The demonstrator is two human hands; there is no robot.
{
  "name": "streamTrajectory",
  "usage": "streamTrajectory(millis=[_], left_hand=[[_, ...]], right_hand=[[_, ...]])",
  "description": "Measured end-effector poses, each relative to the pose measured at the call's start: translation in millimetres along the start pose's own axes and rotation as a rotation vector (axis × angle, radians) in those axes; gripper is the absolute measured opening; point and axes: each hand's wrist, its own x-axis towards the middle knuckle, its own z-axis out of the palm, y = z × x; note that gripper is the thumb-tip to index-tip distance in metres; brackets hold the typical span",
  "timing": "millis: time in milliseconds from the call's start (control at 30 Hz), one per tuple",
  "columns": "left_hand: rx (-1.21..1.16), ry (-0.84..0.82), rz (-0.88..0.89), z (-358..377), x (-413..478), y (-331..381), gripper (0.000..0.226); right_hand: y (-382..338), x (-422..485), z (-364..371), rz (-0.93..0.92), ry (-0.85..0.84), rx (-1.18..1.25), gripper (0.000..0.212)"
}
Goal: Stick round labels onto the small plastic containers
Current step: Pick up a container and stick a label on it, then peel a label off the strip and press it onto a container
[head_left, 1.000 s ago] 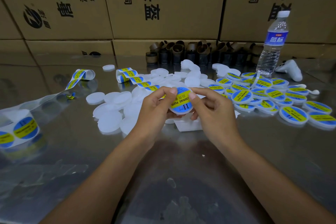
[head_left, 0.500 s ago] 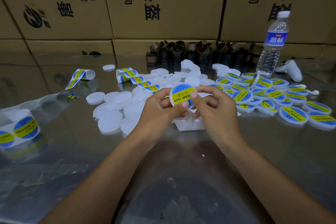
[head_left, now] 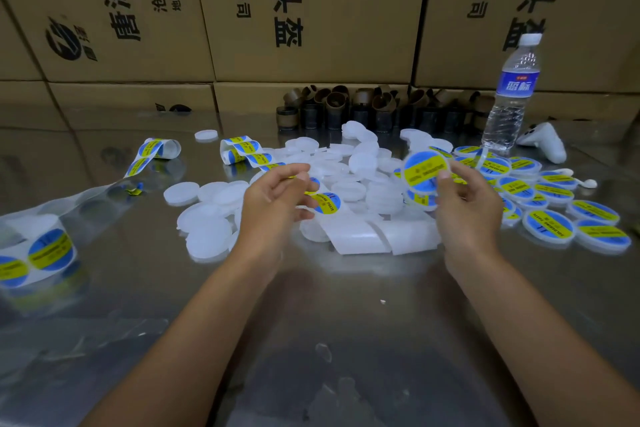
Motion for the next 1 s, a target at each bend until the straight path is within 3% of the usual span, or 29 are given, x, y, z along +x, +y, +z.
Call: streamTrajectory(millis=[233, 400, 567, 700, 833, 1000], left_hand=[[0.046, 0.214, 0.016, -11.9, 7.7, 1.5, 0.023], [0.141, 0.261, 0.012, -15.9, 11.8, -4.8, 0.023], [0.261, 0.209, -0.014, -14.6, 15.8, -14.4, 0.026], [0.502, 0.099, 0.09, -14.5, 14.1, -23.1, 0.027], [0.781, 0.017, 0.201, -14.4, 8.5, -31.1, 0.017], [0.906, -0.029, 0.179, -12.1, 4.8, -30.7, 0.013]], right_hand=[[20.3, 30.8, -28.6, 0.162, 0.311, -0.066, 0.023], [25.6, 38.3, -33.2, 0.294, 0.32, -0.04, 0.023], [26.3, 41.0, -30.9, 0.373, 0.293, 0.007, 0.037], [22.4, 40.5, -30.3, 0.395, 0.292, 0.007, 0.043], [17.0, 39.3, -29.9, 0.354, 0.316, -0.072, 0.043], [13.5, 32.4, -26.0, 0.246, 0.279, -0.151, 0.041]])
